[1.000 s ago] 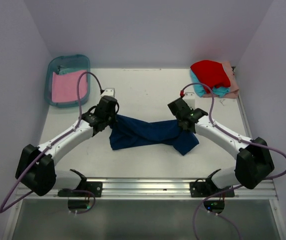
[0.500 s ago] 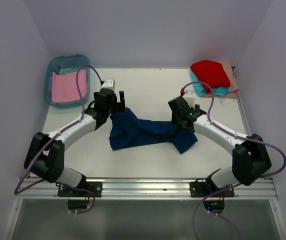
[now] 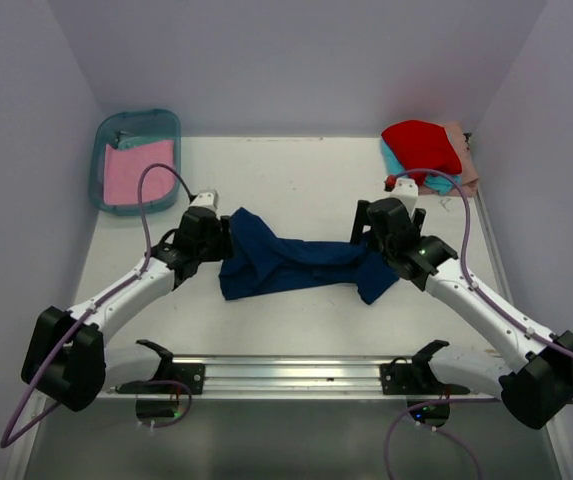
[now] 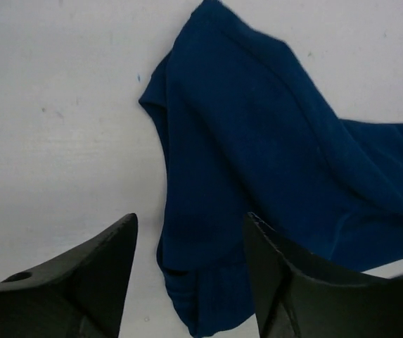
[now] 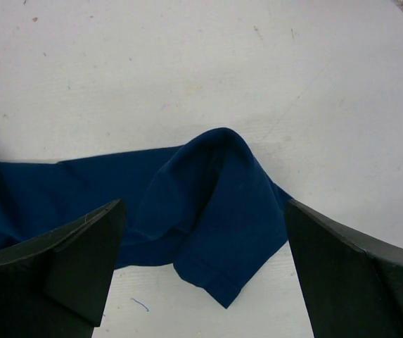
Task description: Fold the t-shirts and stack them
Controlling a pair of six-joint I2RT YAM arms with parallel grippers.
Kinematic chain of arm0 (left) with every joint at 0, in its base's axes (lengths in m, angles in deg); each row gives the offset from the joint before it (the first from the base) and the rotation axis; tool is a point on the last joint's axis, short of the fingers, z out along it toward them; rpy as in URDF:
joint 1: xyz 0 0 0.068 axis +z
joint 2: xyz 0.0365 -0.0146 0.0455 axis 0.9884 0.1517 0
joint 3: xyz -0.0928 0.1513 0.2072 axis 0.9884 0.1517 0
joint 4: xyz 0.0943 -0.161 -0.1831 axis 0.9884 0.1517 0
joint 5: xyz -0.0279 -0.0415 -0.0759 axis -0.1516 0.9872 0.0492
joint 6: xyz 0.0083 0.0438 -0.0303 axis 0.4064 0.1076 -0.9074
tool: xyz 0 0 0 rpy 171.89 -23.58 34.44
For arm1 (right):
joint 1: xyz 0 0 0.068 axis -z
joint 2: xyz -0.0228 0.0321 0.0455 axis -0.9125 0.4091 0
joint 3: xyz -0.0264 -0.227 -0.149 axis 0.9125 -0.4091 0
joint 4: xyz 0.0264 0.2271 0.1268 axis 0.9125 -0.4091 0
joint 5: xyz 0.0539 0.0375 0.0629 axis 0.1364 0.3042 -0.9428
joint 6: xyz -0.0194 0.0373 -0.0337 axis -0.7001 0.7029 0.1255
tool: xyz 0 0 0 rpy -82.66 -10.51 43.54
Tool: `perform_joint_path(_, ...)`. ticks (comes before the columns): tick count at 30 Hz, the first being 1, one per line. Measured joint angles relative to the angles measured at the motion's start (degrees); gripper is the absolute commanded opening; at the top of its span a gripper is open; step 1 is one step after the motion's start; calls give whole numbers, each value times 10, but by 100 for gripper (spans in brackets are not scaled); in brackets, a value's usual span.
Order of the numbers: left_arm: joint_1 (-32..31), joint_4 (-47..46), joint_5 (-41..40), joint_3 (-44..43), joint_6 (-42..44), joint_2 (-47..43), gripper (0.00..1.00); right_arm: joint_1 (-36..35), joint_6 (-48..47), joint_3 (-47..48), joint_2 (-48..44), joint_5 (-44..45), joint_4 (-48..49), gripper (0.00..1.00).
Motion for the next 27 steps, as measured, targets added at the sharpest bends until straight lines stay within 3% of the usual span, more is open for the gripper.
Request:
perform_joint_path(1, 0, 5, 4, 7, -4, 5, 56, 0, 0, 0, -3, 0, -1, 99)
perform_joint_path(10, 0, 17, 16, 50, -45, 92, 50, 0, -1, -1, 1, -6, -19, 99)
perform_joint_path(20, 0, -57, 48, 104, -60, 66, 43, 0, -1, -11, 1, -6, -29, 99)
perform_joint_path(23, 0, -75, 54, 118, -59, 57, 33, 0, -1, -14, 1, -6, -30, 99)
perform_joint_path(27, 0, -89, 56, 124, -59, 58, 1, 0, -1, -18, 0, -6, -32, 99)
